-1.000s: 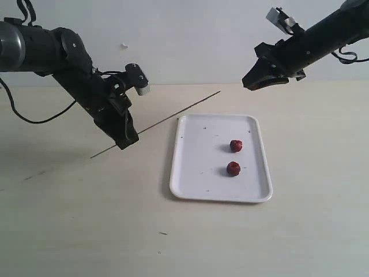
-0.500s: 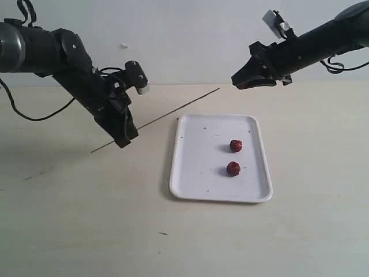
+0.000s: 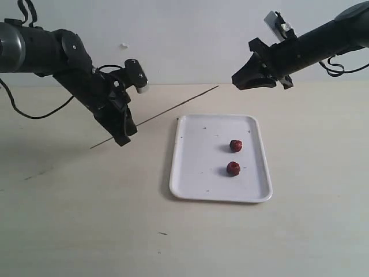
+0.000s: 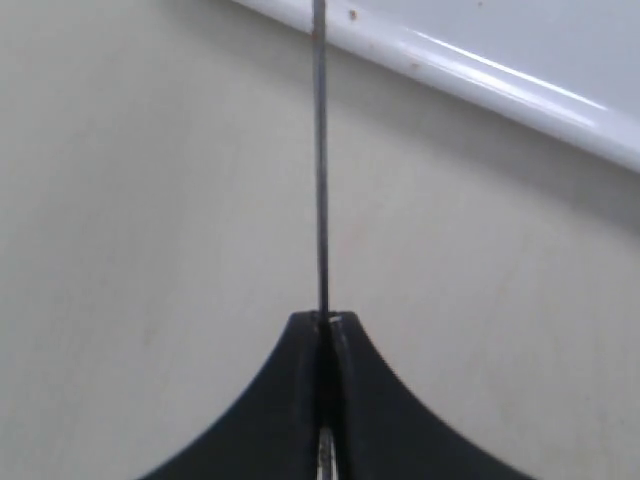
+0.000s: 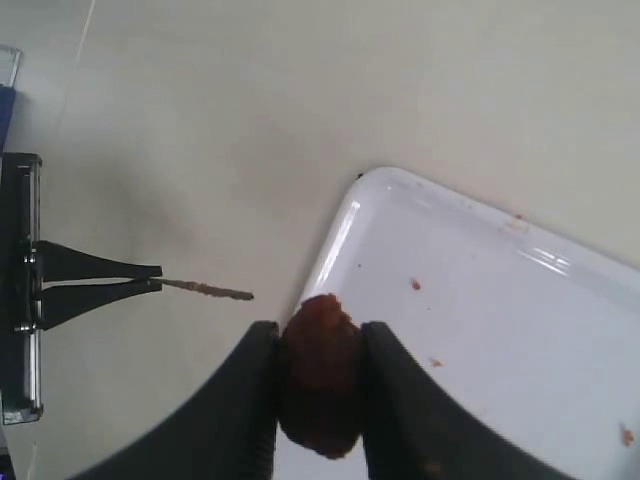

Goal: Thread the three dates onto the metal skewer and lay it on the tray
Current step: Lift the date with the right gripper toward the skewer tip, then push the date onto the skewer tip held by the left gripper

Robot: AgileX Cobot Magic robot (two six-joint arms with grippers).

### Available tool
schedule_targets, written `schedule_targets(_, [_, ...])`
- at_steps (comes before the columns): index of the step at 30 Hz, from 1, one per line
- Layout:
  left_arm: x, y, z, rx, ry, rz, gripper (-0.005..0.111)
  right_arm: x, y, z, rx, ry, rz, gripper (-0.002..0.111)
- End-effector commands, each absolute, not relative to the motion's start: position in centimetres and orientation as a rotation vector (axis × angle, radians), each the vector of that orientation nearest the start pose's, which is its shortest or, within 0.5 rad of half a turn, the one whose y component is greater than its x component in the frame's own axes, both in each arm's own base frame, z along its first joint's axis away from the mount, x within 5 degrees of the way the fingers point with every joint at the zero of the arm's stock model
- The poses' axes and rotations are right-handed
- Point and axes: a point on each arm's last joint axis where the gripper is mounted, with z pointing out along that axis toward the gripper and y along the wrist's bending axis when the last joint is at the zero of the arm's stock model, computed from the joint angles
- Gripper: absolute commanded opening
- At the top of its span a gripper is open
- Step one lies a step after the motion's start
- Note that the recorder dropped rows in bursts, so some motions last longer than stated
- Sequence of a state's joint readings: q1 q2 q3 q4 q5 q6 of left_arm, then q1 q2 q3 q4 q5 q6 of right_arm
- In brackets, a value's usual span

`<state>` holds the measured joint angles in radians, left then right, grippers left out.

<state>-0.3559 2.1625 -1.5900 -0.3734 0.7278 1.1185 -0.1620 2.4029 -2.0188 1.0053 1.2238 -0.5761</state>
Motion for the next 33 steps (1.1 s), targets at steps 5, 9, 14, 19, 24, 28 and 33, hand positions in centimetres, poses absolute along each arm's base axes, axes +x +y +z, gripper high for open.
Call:
schedule_targets(5, [42.3, -17.9, 15.4, 1.577, 2.159, -0.167, 0.000, 50.3, -0.9, 18.4, -0.074, 2.484, 1.192, 0.027])
schedule_targets(9, [42.8, -18.1, 13.9, 1.560, 2.145, -0.152, 0.000, 50.3, -0.8, 18.5, -0.035, 2.478, 1.220, 0.027])
schedule_targets(14, [43.2, -18.3, 13.0, 1.539, 2.128, -0.150, 0.000, 50.3, -0.8, 18.5, -0.031, 2.479, 1.221, 0.027])
schedule_targets(19, [43.1, -18.9, 13.3, 1.538, 2.082, -0.208, 0.000, 50.4, -0.8, 18.5, -0.028, 2.475, 1.227, 0.027])
schedule_targets(24, [42.9, -19.7, 13.4, 1.551, 2.030, -0.250, 0.000, 50.4, -0.8, 18.5, -0.004, 2.481, 1.235, 0.027])
schedule_targets(28, [42.9, -19.8, 13.5, 1.547, 2.029, -0.254, 0.000, 50.4, -0.8, 18.5, -0.001, 2.481, 1.236, 0.027])
schedule_targets(33, [42.9, -19.9, 13.5, 1.544, 2.015, -0.267, 0.000, 50.5, -0.6, 18.8, 0.017, 2.451, 1.272, 0.027])
